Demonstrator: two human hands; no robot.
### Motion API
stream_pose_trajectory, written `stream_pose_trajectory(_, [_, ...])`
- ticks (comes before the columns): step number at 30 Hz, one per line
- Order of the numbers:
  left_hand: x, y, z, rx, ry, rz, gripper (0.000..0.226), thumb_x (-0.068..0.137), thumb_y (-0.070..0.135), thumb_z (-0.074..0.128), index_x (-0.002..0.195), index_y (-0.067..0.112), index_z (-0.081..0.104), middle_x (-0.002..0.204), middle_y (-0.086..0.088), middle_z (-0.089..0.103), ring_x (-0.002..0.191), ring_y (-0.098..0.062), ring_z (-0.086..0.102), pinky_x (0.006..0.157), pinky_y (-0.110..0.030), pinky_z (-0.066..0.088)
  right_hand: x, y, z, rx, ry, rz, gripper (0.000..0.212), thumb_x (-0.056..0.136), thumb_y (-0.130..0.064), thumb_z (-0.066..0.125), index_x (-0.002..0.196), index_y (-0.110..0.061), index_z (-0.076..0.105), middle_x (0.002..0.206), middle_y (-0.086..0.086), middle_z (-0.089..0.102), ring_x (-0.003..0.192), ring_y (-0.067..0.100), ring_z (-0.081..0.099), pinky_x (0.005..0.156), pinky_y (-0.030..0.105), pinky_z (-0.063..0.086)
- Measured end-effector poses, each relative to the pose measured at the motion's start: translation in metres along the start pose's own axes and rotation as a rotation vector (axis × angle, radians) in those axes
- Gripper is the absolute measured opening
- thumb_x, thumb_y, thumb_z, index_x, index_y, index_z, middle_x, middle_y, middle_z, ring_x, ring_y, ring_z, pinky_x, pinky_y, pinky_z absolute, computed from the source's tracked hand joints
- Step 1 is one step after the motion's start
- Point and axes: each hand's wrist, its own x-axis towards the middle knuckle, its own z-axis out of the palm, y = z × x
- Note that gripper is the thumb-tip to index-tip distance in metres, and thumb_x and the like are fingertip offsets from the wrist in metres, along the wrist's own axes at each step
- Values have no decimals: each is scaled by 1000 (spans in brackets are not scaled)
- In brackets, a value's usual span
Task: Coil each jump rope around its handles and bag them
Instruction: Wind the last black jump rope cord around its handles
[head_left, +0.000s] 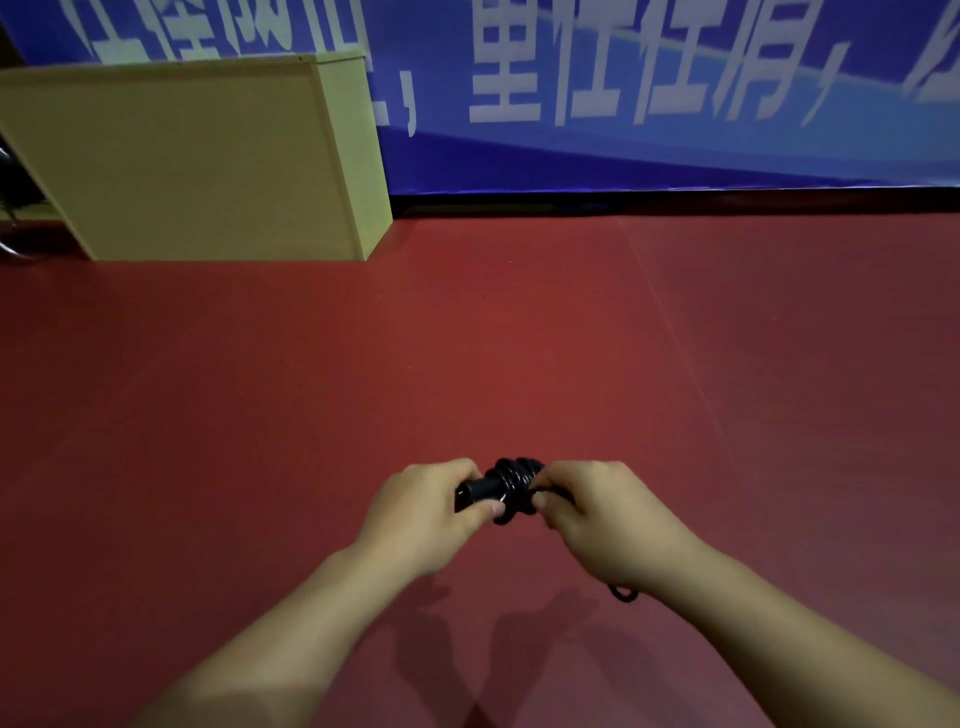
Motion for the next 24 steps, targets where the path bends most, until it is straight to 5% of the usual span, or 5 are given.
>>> stream_pose_trajectory(9, [-9, 6, -8, -123, -162, 251, 10, 90, 44, 61, 97, 37, 58, 70, 6, 61, 56, -8, 49, 59, -32, 43, 0, 10, -13, -33, 121, -3, 17, 89, -45, 55, 91, -33, 68, 75, -10, 67, 71, 11, 63, 64, 36, 53])
stream_pose_trajectory(17, [-17, 12, -19, -266, -292, 320, 9, 89, 40, 61, 90, 31, 61, 68, 8, 57, 55, -2, 45, 55, -23, 34, 6, 18, -22, -109, 194, 107, 53, 58, -76, 68, 72, -25, 64, 61, -7, 61, 63, 11, 58, 52, 28, 40])
stream_pose_trajectory(20, [-21, 14, -24, -449, -400, 321, 11, 88, 36, 60, 88, 26, 64, 73, 5, 61, 64, -2, 48, 61, -23, 38, 5, 18, -32, 170, 39, 54, 33, 65, -51, 82, 68, -21, 67, 55, -9, 57, 49, 2, 49, 49, 22, 40])
stream_pose_trajectory(24, [-22, 18, -37, -857, -565, 288, 21, 89, 34, 67, 92, 13, 67, 79, 3, 63, 77, -11, 60, 72, -23, 47, -1, 13, -43, 630, -98, 9, 16, 77, -16, 76, 80, -2, 71, 53, -5, 58, 42, -1, 46, 43, 13, 36])
